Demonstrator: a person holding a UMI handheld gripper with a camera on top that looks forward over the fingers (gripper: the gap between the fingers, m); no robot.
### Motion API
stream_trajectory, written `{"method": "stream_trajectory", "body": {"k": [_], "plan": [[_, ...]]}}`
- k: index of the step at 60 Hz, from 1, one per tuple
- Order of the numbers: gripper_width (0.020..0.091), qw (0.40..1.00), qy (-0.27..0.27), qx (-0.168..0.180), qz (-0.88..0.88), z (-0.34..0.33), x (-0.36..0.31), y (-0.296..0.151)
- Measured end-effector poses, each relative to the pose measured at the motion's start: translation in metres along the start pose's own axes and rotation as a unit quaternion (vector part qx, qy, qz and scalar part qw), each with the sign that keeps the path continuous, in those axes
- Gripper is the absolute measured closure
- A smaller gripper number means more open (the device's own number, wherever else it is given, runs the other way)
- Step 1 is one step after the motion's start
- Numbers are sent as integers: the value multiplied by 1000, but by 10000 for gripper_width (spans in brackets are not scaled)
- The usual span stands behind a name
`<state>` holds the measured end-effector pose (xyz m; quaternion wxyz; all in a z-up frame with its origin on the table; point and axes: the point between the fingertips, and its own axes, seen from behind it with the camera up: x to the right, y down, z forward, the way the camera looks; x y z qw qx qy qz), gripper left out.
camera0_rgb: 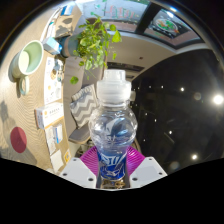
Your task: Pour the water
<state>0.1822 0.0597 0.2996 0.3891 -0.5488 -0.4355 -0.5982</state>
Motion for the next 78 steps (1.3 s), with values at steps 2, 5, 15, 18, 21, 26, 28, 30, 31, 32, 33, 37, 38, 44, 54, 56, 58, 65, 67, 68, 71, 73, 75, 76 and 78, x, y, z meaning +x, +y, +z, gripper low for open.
{"method": "stream_trajectory", "body": {"k": [2,5,15,18,21,26,28,30,31,32,33,37,38,44,54,56,58,65,67,68,71,73,75,76,78], "plan": [[784,999,1,11,-35,1,-5,-20],[780,995,4,23,-98,3,-16,-44],[782,961,11,58,-271,6,-62,-97],[782,951,13,62,-302,6,-72,-111],[781,945,9,58,-322,6,-81,-115],[780,942,2,60,-330,4,-88,-119],[780,943,-1,62,-327,2,-89,-121],[780,946,-5,65,-318,1,-88,-120],[780,948,-8,66,-311,0,-88,-119],[781,951,-11,66,-302,-1,-87,-119],[781,954,-15,66,-291,-2,-86,-117],[780,971,-38,63,-229,-6,-79,-110],[780,975,-46,62,-208,-8,-77,-108],[780,993,-90,43,-64,-18,-59,-85],[777,967,-155,51,197,-39,-41,-60],[776,954,-163,48,246,-41,-40,-52],[777,937,-176,51,298,-45,-43,-51],[777,857,-238,50,454,-52,-73,-46],[777,834,-249,38,490,-54,-84,-42],[778,823,-256,34,506,-54,-90,-40],[778,795,-265,27,545,-51,-108,-32],[778,778,-271,21,567,-50,-120,-27],[778,759,-283,17,586,-49,-135,-25],[778,750,-289,15,595,-48,-142,-24],[777,735,-296,7,610,-47,-156,-22]]}}
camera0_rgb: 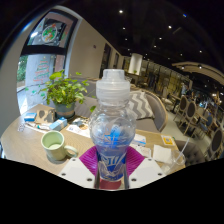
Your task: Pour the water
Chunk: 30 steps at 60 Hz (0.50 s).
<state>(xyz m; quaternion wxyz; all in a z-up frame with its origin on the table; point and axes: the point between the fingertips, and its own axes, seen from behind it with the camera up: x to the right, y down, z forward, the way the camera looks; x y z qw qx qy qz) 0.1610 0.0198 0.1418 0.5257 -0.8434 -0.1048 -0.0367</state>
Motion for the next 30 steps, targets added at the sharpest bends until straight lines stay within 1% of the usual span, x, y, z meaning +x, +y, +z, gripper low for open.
{"method": "stream_trajectory", "body": {"k": [4,16,18,20,24,27,30], "plan": [[778,999,-15,-10,29,11,-1,22],[776,996,-30,-29,74,32,-2,71],[750,996,-30,-34,80,32,-2,81],[751,995,-31,-14,90,31,-1,76],[714,994,-31,-7,104,30,1,79],[675,993,-33,3,110,29,2,78],[637,994,-34,5,106,30,2,78]]}}
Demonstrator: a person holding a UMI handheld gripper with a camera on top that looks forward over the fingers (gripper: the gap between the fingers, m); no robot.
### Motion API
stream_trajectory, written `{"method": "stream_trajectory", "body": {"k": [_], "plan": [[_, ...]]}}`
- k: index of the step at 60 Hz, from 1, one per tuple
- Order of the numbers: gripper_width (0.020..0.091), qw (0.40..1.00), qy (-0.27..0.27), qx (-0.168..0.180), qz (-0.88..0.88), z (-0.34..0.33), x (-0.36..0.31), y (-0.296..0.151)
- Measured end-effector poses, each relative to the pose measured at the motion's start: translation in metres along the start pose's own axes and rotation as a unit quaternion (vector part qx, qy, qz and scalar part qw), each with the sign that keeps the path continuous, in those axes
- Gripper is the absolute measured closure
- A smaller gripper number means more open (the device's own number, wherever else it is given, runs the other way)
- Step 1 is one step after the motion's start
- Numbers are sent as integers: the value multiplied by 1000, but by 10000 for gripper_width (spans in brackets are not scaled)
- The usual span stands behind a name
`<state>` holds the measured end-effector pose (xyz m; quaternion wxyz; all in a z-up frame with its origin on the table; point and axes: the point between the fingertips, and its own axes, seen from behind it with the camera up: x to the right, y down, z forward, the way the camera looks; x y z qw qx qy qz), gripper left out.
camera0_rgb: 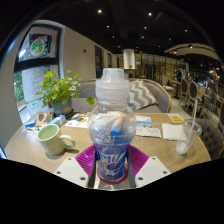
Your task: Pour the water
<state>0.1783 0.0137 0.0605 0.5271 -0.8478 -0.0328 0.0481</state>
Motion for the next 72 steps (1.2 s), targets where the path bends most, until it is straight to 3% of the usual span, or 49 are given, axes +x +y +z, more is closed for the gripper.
{"method": "stream_trajectory", "body": {"k": [5,10,12,16,33,52,72], "plan": [[560,1000,9,-20,-5,0,1,4],[234,998,16,-57,-6,-5,2,18],[281,997,22,-72,-7,-10,3,22],[245,996,43,-80,-7,-27,7,19],[256,986,94,-138,-10,-153,-13,10],[255,985,111,-130,0,-272,-79,-5],[255,986,97,-133,-13,-304,-113,-1]]}}
